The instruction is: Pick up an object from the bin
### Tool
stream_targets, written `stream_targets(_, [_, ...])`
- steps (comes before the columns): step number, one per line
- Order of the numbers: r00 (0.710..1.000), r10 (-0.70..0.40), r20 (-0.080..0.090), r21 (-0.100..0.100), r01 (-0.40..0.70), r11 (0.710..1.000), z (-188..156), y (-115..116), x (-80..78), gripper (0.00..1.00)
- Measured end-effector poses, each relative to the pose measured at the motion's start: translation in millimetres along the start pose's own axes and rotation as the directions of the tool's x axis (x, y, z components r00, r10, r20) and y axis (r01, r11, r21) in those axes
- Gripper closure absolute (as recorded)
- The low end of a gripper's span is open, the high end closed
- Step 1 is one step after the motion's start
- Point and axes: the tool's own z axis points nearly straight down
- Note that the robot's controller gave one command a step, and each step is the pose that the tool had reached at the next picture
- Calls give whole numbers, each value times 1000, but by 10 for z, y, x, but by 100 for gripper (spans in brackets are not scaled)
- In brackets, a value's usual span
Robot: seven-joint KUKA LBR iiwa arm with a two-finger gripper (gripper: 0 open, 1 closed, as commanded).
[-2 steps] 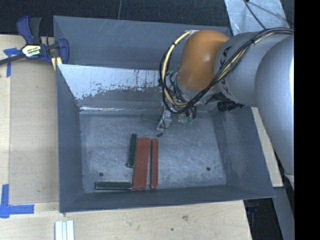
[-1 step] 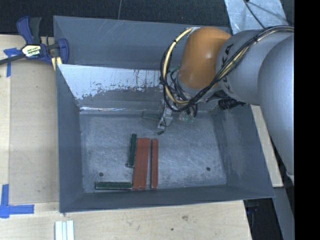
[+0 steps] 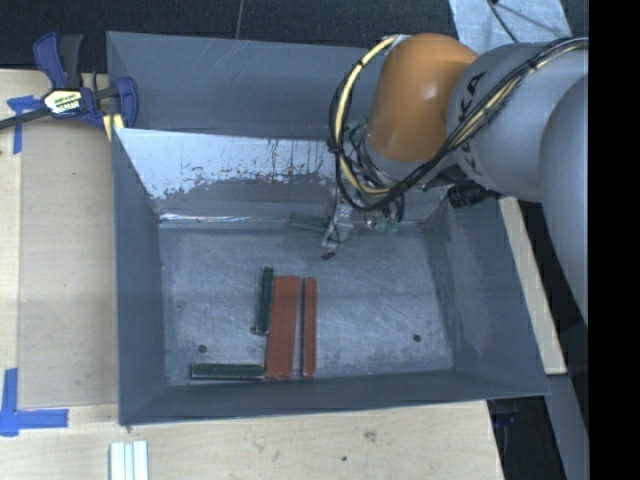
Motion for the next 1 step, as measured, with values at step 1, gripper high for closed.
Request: stream_targets(1, [1000, 0, 1, 0, 0, 1000, -61, 1, -3, 100])
